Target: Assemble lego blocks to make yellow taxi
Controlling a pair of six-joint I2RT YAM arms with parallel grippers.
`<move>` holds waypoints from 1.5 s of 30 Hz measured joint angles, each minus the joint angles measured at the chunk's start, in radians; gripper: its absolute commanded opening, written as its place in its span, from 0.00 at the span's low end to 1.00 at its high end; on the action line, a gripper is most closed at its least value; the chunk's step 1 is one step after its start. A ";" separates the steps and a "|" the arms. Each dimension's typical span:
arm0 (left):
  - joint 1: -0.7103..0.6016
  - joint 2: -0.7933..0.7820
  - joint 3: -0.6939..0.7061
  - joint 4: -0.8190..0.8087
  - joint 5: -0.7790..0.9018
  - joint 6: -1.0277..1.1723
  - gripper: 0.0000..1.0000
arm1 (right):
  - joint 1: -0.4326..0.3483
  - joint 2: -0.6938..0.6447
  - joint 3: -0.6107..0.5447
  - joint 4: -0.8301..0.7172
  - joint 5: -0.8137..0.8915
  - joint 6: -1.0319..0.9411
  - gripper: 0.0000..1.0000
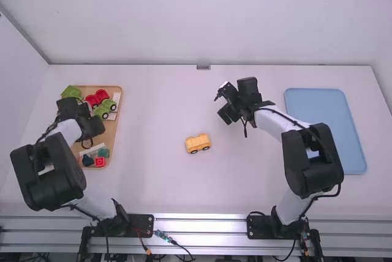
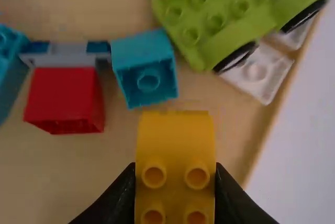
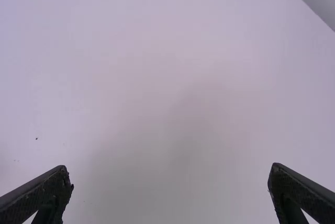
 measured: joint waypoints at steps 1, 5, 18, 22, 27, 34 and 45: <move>-0.002 -0.007 0.013 -0.014 0.003 0.000 0.05 | -0.004 0.000 0.000 0.000 -0.007 0.000 0.99; -0.044 -0.050 0.108 -0.117 0.006 0.026 0.02 | -0.034 0.000 0.000 0.000 -0.082 0.000 0.99; -0.428 -0.095 0.161 -0.254 0.098 0.349 0.02 | -0.136 0.000 0.000 -0.085 -0.410 -0.132 0.99; -0.546 -0.104 0.161 -0.298 0.117 0.485 0.02 | -0.164 0.000 -0.034 -0.010 -0.559 -0.206 0.99; -0.645 -0.105 0.161 -0.346 0.220 0.672 0.02 | -0.188 0.030 -0.103 0.119 -0.687 -0.225 0.99; -0.708 -0.105 0.156 -0.333 0.299 0.824 0.02 | -0.144 0.128 -0.129 0.180 -0.780 -0.252 0.99; -0.800 -0.106 0.055 -0.238 0.309 0.853 0.02 | -0.116 0.188 -0.164 0.111 -0.914 -0.492 0.99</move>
